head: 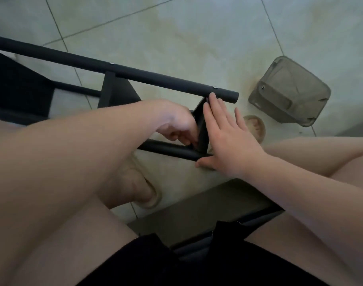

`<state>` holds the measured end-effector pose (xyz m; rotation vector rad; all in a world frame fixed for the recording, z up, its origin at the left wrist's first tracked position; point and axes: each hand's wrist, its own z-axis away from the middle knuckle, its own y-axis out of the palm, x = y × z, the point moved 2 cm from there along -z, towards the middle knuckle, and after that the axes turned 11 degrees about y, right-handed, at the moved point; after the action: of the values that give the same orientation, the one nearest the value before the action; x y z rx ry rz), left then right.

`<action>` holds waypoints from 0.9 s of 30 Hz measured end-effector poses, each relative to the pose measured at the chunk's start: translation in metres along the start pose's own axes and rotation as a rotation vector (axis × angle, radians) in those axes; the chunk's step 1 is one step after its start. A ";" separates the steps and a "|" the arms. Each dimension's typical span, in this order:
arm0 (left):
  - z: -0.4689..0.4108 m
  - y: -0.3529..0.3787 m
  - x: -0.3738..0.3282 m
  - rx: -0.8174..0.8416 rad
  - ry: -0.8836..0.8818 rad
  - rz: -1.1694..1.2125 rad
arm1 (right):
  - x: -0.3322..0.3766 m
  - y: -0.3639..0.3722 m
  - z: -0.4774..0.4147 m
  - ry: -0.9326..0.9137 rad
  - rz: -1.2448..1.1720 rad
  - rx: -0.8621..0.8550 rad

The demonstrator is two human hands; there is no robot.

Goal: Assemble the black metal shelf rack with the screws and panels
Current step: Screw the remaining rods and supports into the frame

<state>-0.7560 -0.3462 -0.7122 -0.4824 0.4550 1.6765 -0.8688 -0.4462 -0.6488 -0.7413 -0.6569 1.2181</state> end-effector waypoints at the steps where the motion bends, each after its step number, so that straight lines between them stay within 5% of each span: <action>1: -0.004 0.002 0.000 0.048 -0.011 -0.011 | 0.000 0.000 0.000 -0.001 0.004 -0.003; 15: -0.014 -0.005 0.003 0.258 -0.107 0.012 | 0.004 -0.004 0.001 -0.006 -0.025 -0.029; 27: -0.012 0.001 0.007 0.202 -0.089 0.125 | 0.009 -0.007 0.002 0.018 -0.008 -0.009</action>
<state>-0.7571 -0.3470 -0.7265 -0.2338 0.5913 1.7417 -0.8647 -0.4382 -0.6418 -0.7551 -0.6505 1.2009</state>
